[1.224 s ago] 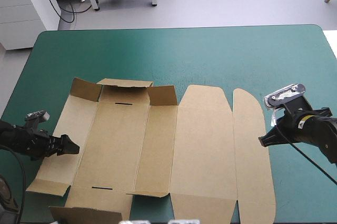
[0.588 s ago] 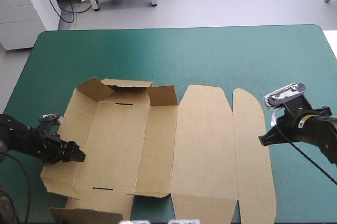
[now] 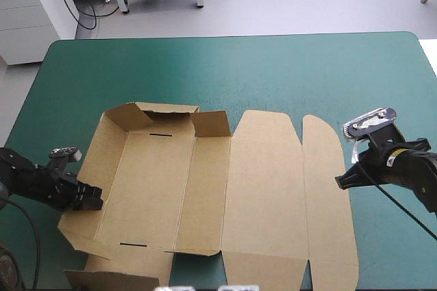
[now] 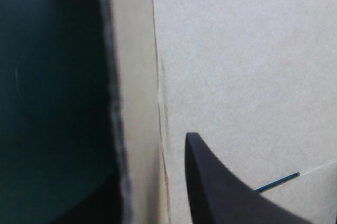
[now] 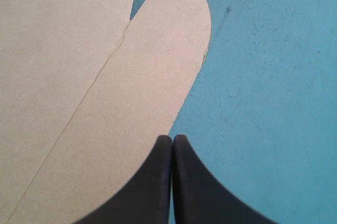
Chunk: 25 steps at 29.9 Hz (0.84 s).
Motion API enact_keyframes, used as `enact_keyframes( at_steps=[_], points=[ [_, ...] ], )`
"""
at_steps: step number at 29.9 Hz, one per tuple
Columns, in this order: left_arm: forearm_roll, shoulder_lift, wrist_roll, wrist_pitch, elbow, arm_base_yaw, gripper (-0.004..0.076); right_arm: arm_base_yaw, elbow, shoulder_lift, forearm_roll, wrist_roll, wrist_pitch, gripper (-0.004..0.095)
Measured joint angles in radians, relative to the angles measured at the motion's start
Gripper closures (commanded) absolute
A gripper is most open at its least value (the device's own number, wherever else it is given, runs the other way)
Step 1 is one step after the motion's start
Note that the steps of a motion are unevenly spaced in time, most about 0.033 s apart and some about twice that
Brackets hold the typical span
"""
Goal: Fold the box
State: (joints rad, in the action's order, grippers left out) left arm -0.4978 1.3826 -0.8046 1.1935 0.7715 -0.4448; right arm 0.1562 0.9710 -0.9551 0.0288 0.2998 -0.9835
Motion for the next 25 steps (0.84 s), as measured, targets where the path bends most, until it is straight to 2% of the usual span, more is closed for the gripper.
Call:
enact_keyframes(
  at_steps=[2,25],
  points=[
    [0.002,0.000,0.000,0.000,0.004,0.000,0.0731,0.000,0.000,0.000,0.000,0.000,0.000,0.0929],
    [0.025,0.000,0.030,-0.002,0.008,0.000,0.0731,0.000,0.000,0.000,0.000,0.000,0.000,0.0929]
  ],
)
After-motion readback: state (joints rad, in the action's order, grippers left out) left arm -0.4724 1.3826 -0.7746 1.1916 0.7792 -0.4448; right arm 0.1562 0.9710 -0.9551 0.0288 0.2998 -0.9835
